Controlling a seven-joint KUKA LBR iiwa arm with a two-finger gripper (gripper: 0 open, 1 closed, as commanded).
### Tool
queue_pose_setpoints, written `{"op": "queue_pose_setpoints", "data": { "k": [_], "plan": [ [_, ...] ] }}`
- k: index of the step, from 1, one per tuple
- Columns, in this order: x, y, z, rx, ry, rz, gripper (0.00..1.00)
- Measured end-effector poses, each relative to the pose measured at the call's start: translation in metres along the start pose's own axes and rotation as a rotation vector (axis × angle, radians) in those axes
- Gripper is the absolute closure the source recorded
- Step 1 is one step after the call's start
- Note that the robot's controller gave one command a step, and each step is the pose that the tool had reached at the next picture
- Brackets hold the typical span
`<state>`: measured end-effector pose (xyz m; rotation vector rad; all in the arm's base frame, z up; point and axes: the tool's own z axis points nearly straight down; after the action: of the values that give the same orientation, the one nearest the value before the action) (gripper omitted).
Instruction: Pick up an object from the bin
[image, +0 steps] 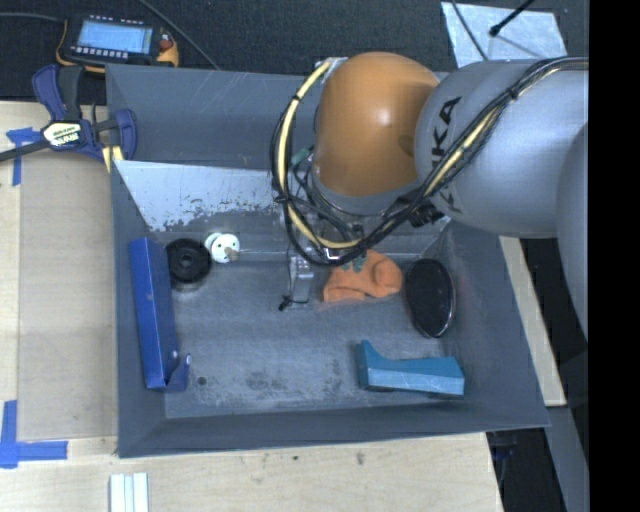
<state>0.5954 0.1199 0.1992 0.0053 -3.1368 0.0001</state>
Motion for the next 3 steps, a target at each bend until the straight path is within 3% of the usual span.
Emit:
{"op": "queue_pose_setpoints", "data": {
  "k": [1,2,3],
  "plan": [
    [-0.001,-0.001,-0.005,-0.001,-0.008,0.002,0.00],
    [0.011,-0.053,0.037,-0.002,-0.010,0.024,0.00],
    [-0.017,-0.063,0.059,0.002,-0.009,-0.044,0.00]
  ]
}}
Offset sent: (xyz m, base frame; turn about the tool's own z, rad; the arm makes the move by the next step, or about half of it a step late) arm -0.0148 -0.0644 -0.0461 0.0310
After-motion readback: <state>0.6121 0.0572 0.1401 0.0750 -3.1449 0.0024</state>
